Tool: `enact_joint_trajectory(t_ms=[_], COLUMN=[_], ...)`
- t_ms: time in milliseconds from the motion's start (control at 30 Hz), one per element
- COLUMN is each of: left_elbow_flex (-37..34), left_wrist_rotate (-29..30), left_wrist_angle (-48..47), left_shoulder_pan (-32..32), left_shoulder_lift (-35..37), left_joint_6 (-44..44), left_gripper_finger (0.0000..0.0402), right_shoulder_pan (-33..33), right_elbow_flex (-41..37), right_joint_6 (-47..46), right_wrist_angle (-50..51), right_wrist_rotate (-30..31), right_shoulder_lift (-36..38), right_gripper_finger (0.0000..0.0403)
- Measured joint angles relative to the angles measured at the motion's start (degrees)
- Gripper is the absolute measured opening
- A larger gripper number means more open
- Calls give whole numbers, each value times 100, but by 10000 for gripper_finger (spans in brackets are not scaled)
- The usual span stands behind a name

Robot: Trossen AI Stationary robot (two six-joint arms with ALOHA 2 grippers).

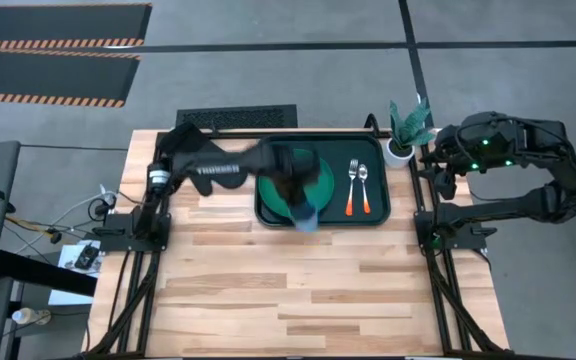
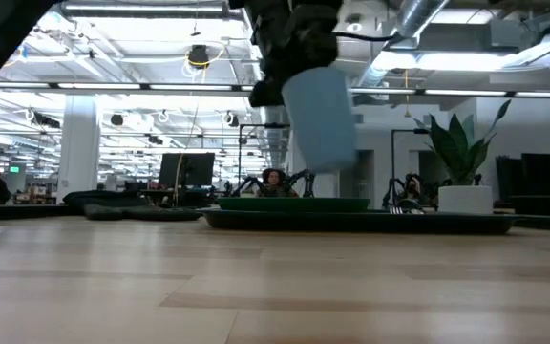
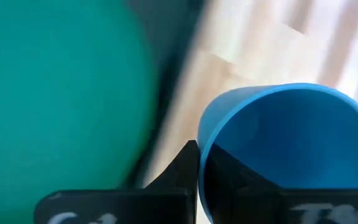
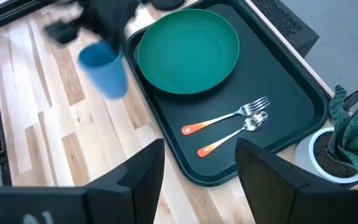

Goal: Pick and place plate/cup/fork/spoon on tray
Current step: Put the blue cup on the black tray to the top left of the green plate

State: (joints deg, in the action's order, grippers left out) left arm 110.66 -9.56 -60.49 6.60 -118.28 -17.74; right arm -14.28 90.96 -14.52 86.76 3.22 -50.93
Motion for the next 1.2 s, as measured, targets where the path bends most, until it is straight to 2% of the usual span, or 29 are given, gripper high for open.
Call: enact_joint_trajectory(t_ms=[133,267,433,600,733,967,1200], left_elbow_flex=[736,1213,1222,779,335,-424,-707], left_wrist_rotate=[505,993,1398,1759,1774,2011,2027], left_wrist_angle=[-842,-1024,-1065,-665,-205,317,413], left_shoulder_pan=[755,1639,2761,3441,3573,3373,3075], left_shoulder_lift=[4,13,15,7,8,7,7], left_joint_6=[287,463,461,371,379,420,345], left_gripper_finger=[1,0,0,0,0,0,0], right_shoulder_pan=[0,-1,-2,-2,-2,-1,-1], right_elbow_flex=[0,-2,-2,-2,-2,-2,-2], right_joint_6=[-4,-55,-320,-553,-617,-617,-549], right_wrist_angle=[8,22,22,25,24,24,24], right_wrist_rotate=[107,235,296,296,296,319,328], right_shoulder_lift=[78,158,206,237,231,229,231], right_gripper_finger=[220,220,220,220,220,220,220])
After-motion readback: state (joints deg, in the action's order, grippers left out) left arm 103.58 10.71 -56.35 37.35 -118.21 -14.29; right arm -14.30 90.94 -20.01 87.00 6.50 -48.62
